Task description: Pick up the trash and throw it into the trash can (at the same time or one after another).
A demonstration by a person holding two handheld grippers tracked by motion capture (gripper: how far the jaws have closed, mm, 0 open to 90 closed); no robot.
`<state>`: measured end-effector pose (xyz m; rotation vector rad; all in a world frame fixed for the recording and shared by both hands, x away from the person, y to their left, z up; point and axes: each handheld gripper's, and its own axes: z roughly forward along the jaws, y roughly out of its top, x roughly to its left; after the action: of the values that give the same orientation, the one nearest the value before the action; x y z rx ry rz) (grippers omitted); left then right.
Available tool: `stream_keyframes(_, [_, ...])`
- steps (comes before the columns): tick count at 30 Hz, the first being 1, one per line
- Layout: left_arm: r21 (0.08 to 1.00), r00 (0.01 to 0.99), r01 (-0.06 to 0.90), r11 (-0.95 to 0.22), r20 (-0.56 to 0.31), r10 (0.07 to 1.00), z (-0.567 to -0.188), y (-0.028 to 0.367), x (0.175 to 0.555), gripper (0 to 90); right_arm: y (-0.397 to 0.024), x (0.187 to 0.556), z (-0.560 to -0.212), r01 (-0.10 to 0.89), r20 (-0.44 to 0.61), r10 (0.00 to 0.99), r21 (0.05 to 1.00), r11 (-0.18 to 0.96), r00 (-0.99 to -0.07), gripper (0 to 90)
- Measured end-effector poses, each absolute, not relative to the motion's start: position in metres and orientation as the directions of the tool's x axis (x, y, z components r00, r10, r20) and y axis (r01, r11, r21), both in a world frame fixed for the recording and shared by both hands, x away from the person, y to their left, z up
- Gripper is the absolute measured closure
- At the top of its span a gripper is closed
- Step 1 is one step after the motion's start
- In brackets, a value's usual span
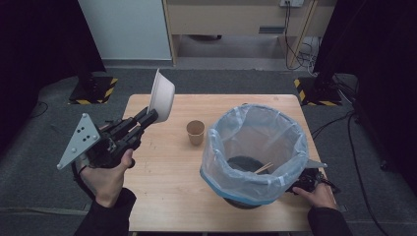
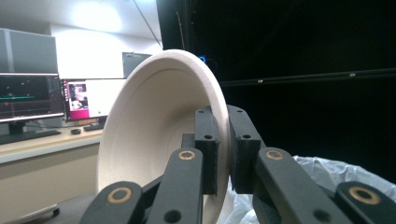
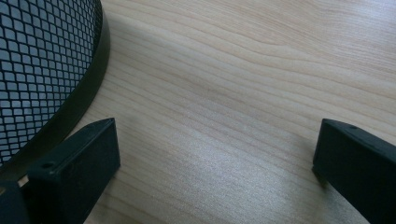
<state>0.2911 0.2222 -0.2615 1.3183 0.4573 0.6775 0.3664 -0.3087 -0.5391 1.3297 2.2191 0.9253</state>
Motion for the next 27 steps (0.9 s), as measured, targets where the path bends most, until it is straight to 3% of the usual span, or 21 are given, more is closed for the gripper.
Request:
stream_keyframes(15, [0.962,0.774,-0.224,0.158,0.077,0.628,-0.252,0.205,0.284,83.6,-0.309,0.366,-0.539,0.622,0.003,0.881,0.709,0.332,-0.473,0.7])
stream_keyframes(27, [0.957,0.820,-0.224,0.184,0.083,0.566,-0.246,0.163,0.293,83.6,-0.308,0.367,-0.539,0.624,0.004,0.882,0.709,0.329,-0.471,0.6])
